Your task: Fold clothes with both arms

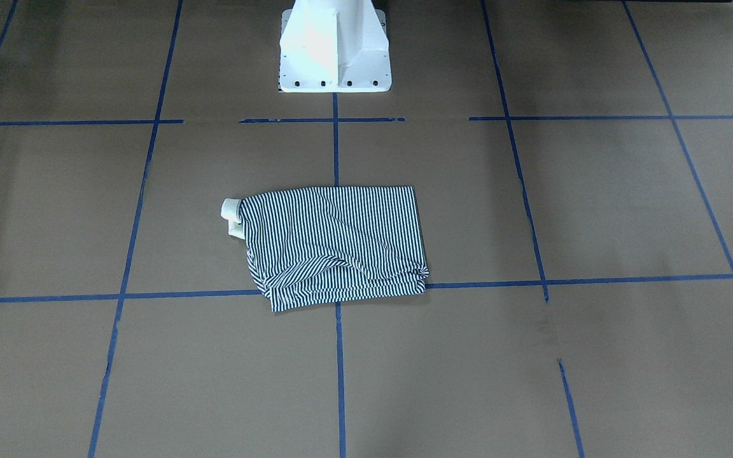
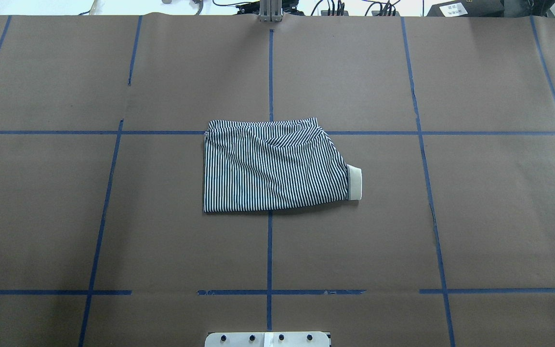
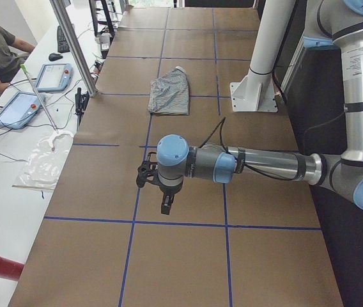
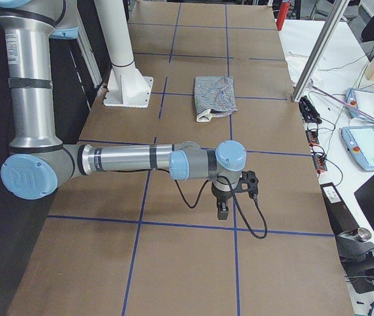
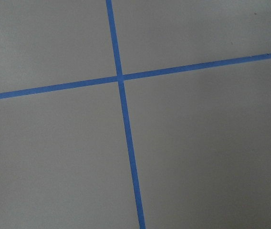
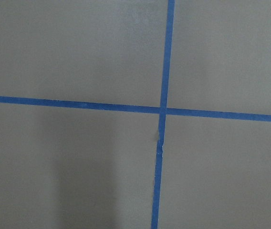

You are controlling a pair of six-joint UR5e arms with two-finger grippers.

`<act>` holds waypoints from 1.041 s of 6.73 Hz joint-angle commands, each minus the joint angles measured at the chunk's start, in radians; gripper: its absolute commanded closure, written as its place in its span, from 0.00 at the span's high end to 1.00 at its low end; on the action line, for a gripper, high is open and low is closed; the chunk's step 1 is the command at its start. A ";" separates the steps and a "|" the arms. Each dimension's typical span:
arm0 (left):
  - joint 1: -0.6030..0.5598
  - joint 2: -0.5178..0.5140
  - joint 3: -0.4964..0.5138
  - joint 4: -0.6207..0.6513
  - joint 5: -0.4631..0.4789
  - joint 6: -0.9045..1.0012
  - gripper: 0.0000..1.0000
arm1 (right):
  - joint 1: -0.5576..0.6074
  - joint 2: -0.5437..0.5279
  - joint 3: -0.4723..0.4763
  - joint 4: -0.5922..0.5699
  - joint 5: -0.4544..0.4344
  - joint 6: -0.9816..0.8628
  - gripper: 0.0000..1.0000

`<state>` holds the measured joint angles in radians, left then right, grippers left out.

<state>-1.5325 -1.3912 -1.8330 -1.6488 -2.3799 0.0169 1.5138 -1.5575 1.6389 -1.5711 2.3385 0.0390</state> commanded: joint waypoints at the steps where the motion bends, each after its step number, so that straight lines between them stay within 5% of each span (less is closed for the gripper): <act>1: 0.020 0.001 0.012 0.003 0.001 0.000 1.00 | -0.001 -0.009 0.001 -0.001 -0.017 -0.001 1.00; 7: 0.023 -0.003 -0.003 0.033 -0.015 0.000 1.00 | -0.024 -0.036 0.002 0.009 -0.016 -0.008 1.00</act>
<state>-1.5095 -1.3956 -1.8352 -1.6178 -2.3886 0.0169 1.4919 -1.5927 1.6429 -1.5632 2.3182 0.0279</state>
